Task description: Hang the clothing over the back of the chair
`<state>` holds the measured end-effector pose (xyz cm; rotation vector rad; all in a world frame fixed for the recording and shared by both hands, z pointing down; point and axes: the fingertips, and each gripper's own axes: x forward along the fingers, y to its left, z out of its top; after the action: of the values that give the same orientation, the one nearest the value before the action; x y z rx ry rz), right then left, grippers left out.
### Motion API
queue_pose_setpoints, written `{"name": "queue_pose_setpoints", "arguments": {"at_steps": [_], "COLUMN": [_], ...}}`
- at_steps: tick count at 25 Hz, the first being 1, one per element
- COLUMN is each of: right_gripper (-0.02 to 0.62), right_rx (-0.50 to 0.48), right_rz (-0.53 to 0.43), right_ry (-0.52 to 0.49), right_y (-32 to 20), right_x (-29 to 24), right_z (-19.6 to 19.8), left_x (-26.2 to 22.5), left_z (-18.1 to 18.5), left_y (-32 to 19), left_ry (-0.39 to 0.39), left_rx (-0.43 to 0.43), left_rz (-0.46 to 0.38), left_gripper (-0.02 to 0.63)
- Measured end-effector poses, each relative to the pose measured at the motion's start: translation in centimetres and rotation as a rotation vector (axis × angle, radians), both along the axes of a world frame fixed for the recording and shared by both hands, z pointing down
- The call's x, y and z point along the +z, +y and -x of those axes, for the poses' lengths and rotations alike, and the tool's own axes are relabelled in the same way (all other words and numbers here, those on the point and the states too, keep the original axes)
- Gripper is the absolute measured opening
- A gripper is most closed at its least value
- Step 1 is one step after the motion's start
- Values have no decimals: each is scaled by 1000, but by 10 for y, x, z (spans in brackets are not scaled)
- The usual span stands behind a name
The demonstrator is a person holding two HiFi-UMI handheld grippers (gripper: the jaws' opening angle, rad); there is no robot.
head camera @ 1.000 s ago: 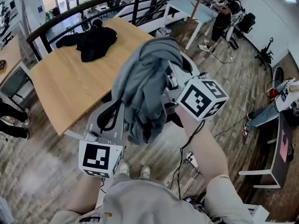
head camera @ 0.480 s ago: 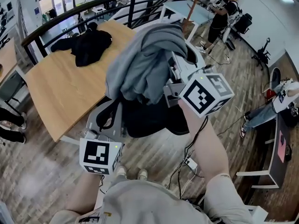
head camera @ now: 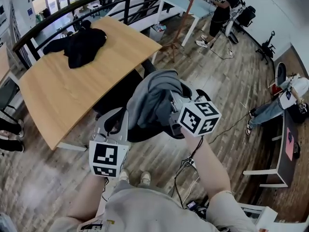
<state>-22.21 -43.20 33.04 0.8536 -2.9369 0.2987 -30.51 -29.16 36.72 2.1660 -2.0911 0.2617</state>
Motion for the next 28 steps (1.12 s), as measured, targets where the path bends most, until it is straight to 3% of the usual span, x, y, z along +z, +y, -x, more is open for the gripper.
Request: {"name": "queue_pose_setpoints", "arguments": {"at_steps": [9, 19, 24, 28], "right_gripper": [60, 60, 63, 64], "right_rx": [146, 360, 409, 471], "right_rz": [-85, -78, -75, -99], "right_ry": [-18, -45, 39, 165], "right_y": [-6, 28, 54, 58], "right_x": [-38, -42, -7, 31], "right_z": [-115, -249, -288, -310], "left_x": [16, 17, 21, 28], "left_z": [-69, -145, -176, -193], "left_y": [-23, -43, -49, -54], "left_ry": [1, 2, -9, -23], "left_rx": [126, 270, 321, 351], "left_rz": [26, 21, 24, 40], "left_gripper": [2, 2, 2, 2]}}
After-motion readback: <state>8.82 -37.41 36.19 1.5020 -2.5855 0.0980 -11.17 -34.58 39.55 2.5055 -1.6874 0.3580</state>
